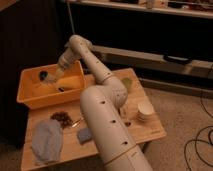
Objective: Place brush in tray
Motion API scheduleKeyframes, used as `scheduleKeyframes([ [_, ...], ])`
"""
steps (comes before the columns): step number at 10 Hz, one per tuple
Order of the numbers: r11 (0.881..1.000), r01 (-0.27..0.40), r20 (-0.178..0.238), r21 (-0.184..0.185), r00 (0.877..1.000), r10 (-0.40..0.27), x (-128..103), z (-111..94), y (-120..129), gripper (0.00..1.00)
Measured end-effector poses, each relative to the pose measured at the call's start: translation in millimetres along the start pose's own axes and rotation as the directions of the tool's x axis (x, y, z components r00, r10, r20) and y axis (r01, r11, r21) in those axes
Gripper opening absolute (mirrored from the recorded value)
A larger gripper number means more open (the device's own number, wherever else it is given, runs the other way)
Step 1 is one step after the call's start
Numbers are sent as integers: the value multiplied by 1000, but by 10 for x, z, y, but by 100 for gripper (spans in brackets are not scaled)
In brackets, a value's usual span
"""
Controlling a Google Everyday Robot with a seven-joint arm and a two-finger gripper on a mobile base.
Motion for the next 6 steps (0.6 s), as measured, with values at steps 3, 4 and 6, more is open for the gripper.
scheduleKeyframes([
  [3,1000,-1,0,0,1000,1,5,1,0,80],
  [4,1000,0,-1,-1,1000,0,4,5,2,80],
  [6,1000,-1,-1,-1,1000,1,10,4,2,80],
])
